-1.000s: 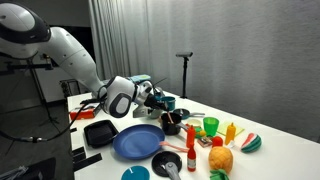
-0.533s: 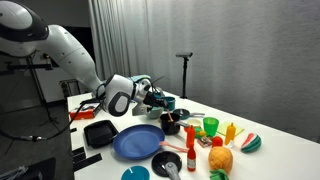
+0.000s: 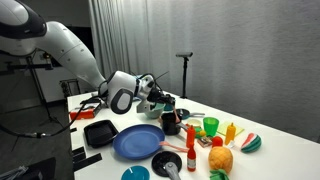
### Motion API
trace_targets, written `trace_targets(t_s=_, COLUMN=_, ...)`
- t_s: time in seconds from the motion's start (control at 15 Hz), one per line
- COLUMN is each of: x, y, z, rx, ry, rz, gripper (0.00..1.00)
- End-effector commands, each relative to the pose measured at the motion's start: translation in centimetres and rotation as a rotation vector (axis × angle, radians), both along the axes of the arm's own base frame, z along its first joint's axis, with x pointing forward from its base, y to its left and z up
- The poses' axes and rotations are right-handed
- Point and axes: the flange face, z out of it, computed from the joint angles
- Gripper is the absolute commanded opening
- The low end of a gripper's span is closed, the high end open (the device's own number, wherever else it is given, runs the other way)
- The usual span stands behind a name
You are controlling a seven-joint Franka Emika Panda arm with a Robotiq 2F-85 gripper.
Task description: Stir the contents in the black pot
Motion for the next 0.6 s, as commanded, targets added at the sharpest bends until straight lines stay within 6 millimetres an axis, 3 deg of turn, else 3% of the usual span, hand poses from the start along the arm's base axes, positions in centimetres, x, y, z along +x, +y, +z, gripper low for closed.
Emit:
trace_targets(t_s=0.0, x=-1.5, y=2.1, z=-1.3, rx=0.029, ry=0.042, rz=0.024, gripper=0.02)
trace_targets(t_s=0.33, x=-1.8, y=6.3, z=-0.6, rx=0.102, ry=0.044, rz=0.08, gripper=0.02)
trace_targets(t_s=0.53, x=-0.5, y=6.7, z=0.9, rx=0.129, ry=0.005, rz=0.066, gripper=0.02)
